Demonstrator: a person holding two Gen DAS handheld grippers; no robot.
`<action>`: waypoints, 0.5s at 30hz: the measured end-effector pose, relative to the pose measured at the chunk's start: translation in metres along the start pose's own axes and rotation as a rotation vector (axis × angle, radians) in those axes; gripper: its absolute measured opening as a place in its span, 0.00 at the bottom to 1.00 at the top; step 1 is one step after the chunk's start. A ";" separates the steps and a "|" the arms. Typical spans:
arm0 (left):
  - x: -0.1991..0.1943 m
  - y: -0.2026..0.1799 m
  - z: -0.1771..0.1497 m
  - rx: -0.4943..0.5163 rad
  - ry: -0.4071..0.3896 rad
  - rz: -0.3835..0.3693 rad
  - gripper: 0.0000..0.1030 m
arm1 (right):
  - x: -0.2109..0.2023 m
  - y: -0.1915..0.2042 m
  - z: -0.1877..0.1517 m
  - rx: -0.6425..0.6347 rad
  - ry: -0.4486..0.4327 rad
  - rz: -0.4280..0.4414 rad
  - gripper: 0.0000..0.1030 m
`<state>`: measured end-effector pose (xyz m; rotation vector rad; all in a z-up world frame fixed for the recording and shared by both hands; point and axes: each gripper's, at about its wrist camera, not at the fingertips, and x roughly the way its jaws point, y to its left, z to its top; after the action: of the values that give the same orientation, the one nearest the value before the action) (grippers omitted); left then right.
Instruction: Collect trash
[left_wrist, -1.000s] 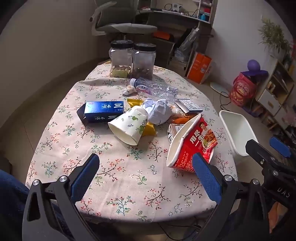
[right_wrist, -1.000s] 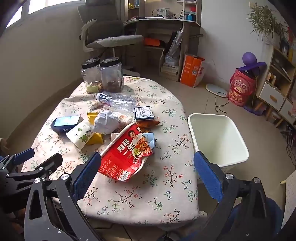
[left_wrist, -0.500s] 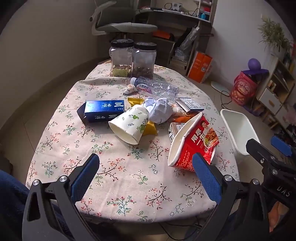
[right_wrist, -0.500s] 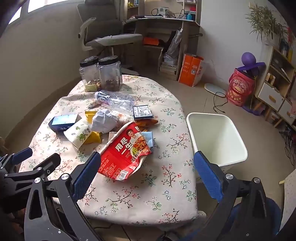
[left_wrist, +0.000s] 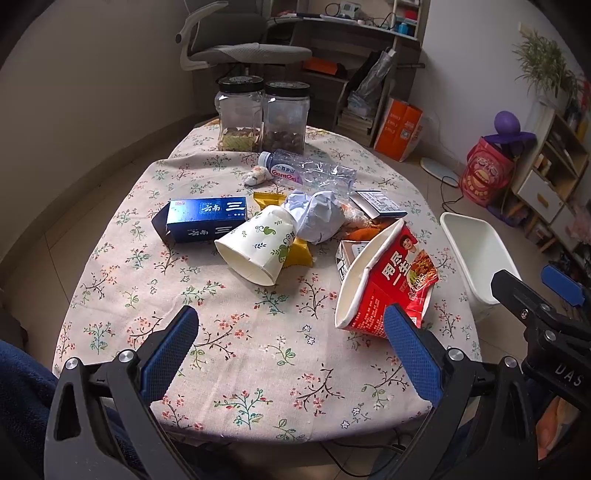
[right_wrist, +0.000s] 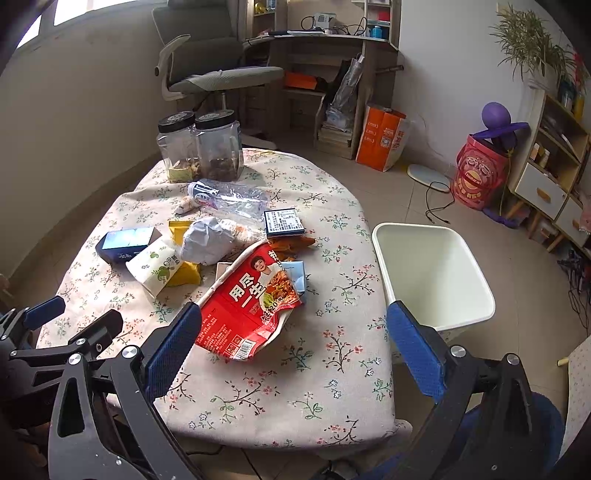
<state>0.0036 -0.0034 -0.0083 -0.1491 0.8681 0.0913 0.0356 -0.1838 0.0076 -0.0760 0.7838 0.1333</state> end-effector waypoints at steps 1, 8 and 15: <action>0.000 0.000 0.000 0.000 0.000 0.001 0.94 | 0.000 0.000 0.000 0.001 -0.002 0.001 0.93; 0.001 0.000 -0.001 0.002 0.001 0.002 0.95 | 0.000 -0.001 0.001 0.003 -0.003 0.002 0.93; 0.001 0.000 -0.001 0.001 0.001 0.001 0.94 | 0.000 -0.001 0.000 0.003 -0.003 0.004 0.93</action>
<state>0.0035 -0.0040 -0.0093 -0.1480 0.8695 0.0917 0.0358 -0.1849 0.0081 -0.0713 0.7811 0.1354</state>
